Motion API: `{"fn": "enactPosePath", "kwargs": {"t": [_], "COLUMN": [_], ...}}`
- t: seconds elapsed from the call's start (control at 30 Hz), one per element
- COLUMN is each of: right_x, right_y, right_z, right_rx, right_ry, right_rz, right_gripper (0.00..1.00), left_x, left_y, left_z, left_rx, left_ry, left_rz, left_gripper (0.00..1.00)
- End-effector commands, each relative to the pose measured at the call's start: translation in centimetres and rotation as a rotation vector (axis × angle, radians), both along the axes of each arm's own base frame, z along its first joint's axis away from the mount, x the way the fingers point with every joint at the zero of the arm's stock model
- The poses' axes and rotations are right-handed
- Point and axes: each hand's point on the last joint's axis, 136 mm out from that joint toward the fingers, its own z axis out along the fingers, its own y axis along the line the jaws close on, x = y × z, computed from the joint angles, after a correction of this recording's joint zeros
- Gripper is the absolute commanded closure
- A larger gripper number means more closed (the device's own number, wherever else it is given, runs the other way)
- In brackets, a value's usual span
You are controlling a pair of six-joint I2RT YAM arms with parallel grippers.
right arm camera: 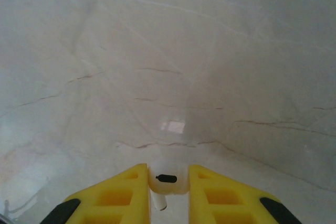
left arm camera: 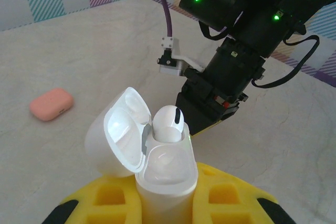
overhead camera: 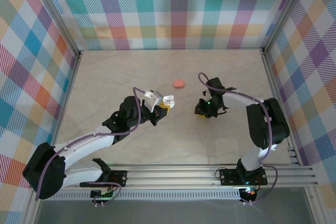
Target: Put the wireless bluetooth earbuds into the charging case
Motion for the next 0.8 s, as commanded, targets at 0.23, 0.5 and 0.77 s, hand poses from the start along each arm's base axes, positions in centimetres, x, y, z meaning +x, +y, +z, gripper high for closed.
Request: {"fn": "enactPosePath", "kwargs": {"t": [0.23, 0.5, 0.77], "right_x": [0.5, 0.8, 0.4], "right_y": [-0.2, -0.1, -0.4], "right_z": [0.2, 2.8, 1.1], "right_rx": [-0.041, -0.031, 0.026], "right_ry": [0.037, -0.03, -0.023], "right_rz": [-0.022, 0.028, -0.004], "right_gripper": [0.56, 0.6, 0.77], "left_x": [0.4, 0.5, 0.3], "left_y": [0.2, -0.1, -0.1], "left_z": [-0.2, -0.3, -0.3], "left_rx": [0.005, 0.009, 0.002], "left_ry": [-0.006, -0.004, -0.002], "left_rz": [0.011, -0.001, -0.006], "left_gripper": [1.0, 1.0, 1.0]}}
